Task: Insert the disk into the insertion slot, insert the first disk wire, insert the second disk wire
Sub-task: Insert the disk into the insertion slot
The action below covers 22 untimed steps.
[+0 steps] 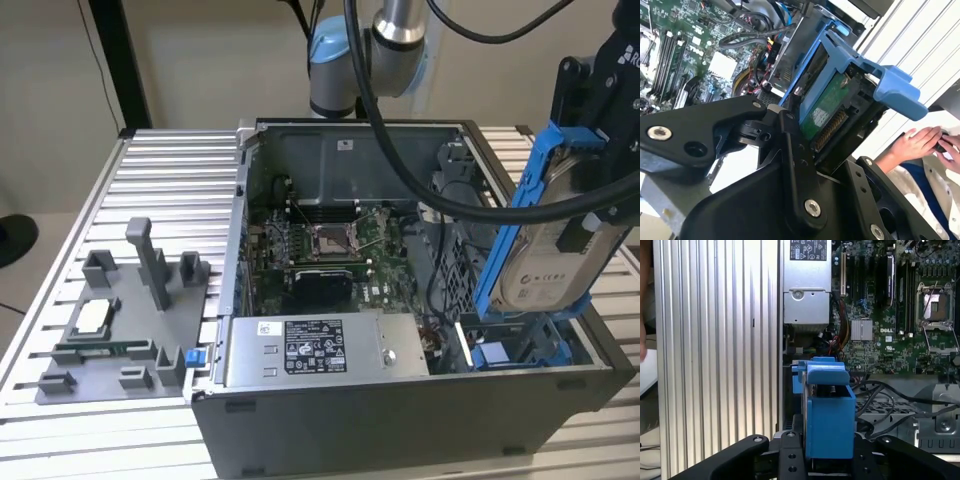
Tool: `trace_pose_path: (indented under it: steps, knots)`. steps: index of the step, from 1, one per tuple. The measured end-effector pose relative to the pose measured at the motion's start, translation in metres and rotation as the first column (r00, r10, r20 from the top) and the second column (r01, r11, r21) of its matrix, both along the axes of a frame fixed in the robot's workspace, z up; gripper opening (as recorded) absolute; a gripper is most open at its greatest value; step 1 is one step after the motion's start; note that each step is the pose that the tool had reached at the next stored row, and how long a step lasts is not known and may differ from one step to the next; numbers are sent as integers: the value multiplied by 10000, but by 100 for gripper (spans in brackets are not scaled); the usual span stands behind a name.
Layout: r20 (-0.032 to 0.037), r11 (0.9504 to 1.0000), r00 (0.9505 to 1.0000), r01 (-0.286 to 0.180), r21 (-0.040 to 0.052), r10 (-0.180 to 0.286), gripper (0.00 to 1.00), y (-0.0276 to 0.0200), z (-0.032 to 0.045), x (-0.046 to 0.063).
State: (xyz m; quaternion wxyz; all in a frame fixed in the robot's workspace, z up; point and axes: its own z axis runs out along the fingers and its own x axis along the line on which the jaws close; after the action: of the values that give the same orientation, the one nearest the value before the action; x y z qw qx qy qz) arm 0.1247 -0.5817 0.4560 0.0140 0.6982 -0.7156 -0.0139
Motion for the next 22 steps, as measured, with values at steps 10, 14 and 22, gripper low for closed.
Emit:
trace_pose_path:
  steps: [10, 14, 22]
  knots:
    - [0, 10000, 10000, 5, -1, -5, 0, -4, -55, 3]
    - [1, 10000, 10000, 5, 9, -5, 0, -4, -128, 16]
    - [0, 9999, 10000, 15, 106, -15, 0, -5, -269, 50]
